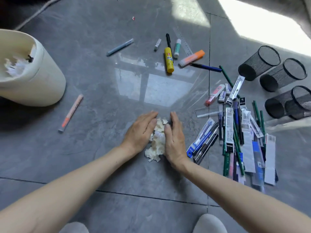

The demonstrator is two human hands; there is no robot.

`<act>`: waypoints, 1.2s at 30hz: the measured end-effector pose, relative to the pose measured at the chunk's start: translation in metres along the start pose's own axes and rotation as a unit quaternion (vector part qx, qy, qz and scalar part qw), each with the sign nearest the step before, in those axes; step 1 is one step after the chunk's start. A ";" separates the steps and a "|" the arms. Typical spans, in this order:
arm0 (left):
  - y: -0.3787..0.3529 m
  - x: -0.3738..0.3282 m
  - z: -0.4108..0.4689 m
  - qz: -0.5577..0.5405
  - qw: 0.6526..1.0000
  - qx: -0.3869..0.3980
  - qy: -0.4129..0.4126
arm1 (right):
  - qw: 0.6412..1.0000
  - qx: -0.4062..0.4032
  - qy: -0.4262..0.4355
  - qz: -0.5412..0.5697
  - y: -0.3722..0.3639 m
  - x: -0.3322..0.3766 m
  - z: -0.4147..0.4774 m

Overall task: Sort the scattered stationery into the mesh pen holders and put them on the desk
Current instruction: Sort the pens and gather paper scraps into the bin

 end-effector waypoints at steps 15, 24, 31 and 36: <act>-0.045 -0.024 -0.043 -0.184 0.958 -0.213 0.059 | 0.970 -0.058 -0.072 0.225 -0.024 -0.002 -0.012; -0.047 -0.024 -0.032 -0.419 0.847 -0.248 0.215 | 0.880 -0.087 -0.156 0.440 -0.021 0.002 -0.011; -0.036 -0.030 -0.016 -0.566 0.716 -0.289 0.289 | 0.725 -0.121 -0.267 0.624 -0.018 0.019 0.001; -0.012 -0.042 0.001 -0.558 0.737 -0.274 0.264 | 0.716 -0.121 -0.263 0.635 -0.024 0.046 0.016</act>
Point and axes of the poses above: each hand's wrist, its own z-axis towards the middle knuckle, its own y-axis out of the back of the hand, x = y × z, the point moved 5 cm from there along z, towards the middle knuckle
